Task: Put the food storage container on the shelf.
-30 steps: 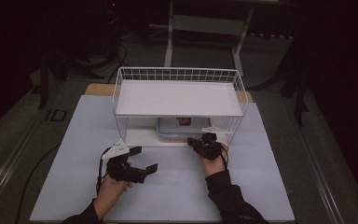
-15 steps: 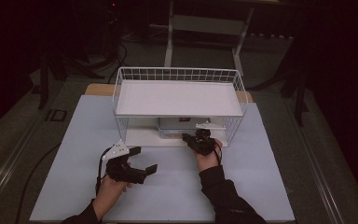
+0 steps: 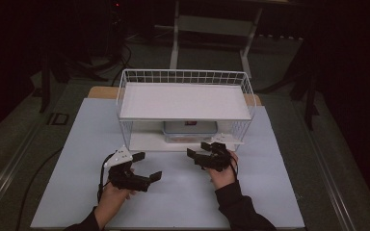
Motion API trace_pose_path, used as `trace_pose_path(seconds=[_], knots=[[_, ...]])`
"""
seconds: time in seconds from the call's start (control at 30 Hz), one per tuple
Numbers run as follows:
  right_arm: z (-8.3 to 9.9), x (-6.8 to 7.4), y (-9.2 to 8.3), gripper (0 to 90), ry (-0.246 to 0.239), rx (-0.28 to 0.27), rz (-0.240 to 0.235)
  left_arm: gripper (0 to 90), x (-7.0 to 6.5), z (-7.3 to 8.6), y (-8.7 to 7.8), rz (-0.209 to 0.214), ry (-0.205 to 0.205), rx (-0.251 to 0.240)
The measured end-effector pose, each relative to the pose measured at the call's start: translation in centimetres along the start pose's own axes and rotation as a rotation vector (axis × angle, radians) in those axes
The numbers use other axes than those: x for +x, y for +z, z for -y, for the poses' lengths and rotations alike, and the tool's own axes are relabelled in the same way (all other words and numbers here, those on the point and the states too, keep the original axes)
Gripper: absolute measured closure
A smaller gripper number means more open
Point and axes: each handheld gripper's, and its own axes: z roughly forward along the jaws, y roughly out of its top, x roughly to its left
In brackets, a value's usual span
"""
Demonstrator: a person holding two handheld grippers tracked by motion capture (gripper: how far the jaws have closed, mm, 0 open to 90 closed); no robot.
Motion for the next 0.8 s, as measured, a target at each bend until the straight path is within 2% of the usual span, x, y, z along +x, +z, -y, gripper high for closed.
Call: trace_pose_path(seconds=[0.07,0.13,0.23,0.37,0.47,0.6,0.73,0.8], knots=[[0.3,0.0,-0.6,19.2,-0.003,0.005,-0.014,0.0,-0.1,0.0,0.0,0.003,0.008,0.001],[0.8,0.1,-1.3,15.8,-0.03,0.013,-0.024,0.0,-0.3,0.0,0.1,0.009,0.013,0.003],[1.5,0.0,-2.3,15.9,-0.004,0.009,-0.04,0.0,-0.3,0.0,0.2,0.014,0.016,0.01],[2.4,-0.2,-3.7,15.9,-0.019,0.014,-0.017,0.0,-0.3,0.0,0.2,0.016,0.017,0.011],[3.0,-0.7,-4.8,16.1,0.007,0.007,-0.018,0.0,-0.3,0.1,0.1,0.019,0.018,0.008],[3.8,-1.1,-6.2,16.2,0.001,0.004,-0.001,0.0,-0.4,0.1,0.1,0.025,0.021,0.01],[4.4,-1.2,-7.5,16.2,-0.022,-0.005,-0.004,0.0,-0.4,0.1,0.2,0.035,0.021,0.011],[4.8,-1.4,-8.1,16.0,-0.025,-0.006,-0.024,0.0,-0.5,0.1,0.2,0.04,0.021,0.011]])
